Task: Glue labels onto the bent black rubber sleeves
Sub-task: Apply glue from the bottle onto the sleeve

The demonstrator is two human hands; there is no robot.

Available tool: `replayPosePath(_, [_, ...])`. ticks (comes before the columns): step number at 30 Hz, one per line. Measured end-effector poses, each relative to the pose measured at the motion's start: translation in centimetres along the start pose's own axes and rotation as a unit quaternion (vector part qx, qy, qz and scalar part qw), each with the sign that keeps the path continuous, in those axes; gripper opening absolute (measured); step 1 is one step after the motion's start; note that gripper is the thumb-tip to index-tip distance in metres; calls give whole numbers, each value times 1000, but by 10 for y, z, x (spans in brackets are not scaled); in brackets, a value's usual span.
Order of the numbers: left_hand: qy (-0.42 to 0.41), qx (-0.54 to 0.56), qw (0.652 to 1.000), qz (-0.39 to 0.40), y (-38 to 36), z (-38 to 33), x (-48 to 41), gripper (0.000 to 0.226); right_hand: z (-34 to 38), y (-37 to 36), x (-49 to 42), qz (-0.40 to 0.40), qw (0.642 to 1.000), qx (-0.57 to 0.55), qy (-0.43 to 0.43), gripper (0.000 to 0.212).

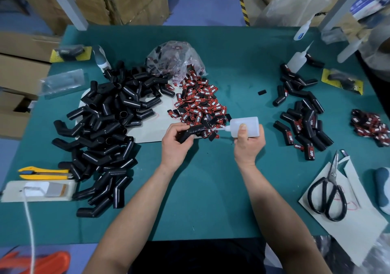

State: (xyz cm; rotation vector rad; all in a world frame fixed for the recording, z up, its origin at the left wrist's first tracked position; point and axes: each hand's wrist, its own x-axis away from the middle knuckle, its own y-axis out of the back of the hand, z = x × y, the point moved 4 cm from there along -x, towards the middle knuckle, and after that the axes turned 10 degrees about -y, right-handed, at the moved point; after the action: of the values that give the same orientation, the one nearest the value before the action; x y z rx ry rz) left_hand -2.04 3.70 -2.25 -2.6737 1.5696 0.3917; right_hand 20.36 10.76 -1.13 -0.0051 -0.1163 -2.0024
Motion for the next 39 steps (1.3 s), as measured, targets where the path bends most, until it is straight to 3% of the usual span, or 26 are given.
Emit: replayPosePath(39, [9,-4,1000,3,0,1,0,32,10,1,0,-6,1000,-19,12,27])
